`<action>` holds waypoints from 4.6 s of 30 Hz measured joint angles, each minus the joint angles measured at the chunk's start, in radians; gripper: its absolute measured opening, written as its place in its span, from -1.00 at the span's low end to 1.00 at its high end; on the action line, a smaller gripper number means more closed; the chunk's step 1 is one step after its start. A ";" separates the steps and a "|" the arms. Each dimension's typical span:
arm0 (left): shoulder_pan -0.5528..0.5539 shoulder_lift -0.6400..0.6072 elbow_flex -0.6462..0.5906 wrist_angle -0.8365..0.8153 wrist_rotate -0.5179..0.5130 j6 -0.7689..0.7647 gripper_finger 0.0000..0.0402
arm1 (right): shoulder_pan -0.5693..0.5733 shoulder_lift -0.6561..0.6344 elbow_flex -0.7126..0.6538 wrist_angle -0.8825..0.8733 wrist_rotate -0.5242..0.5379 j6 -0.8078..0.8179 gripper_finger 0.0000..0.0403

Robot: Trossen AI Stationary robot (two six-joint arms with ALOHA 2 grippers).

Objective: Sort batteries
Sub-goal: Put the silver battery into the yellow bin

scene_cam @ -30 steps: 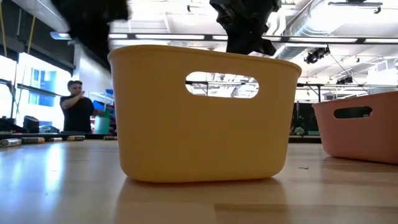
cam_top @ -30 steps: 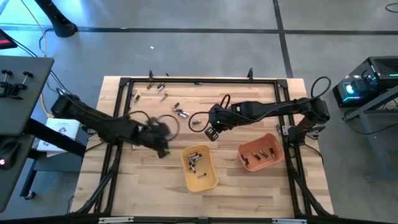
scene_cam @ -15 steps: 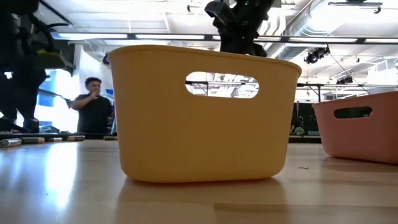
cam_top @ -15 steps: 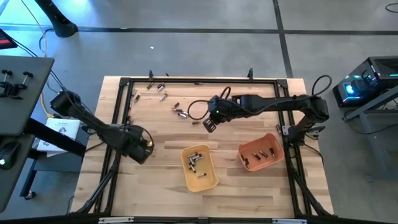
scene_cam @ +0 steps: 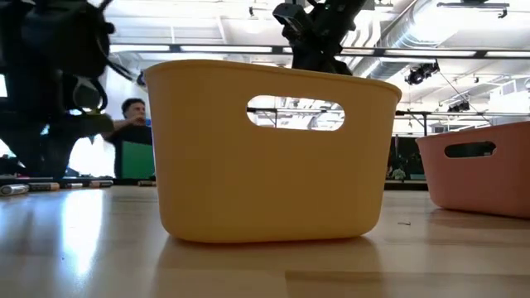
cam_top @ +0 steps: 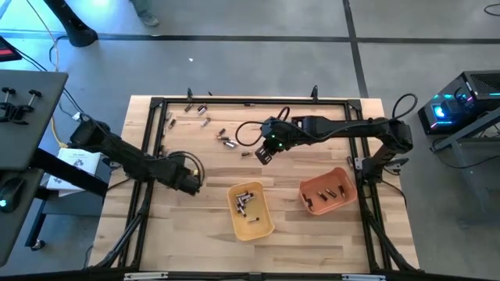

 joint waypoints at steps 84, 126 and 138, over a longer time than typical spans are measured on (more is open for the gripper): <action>0.345 0.360 0.099 -0.260 0.489 1.327 -1.00 | 0.076 0.001 0.000 0.052 0.039 0.037 -1.00; 0.371 0.116 0.395 -0.293 0.099 1.397 -1.00 | 0.125 0.001 0.000 0.057 0.070 0.086 -1.00; 0.596 0.121 0.198 -0.202 0.058 1.604 -0.48 | 0.137 0.001 0.000 0.055 0.070 0.105 -1.00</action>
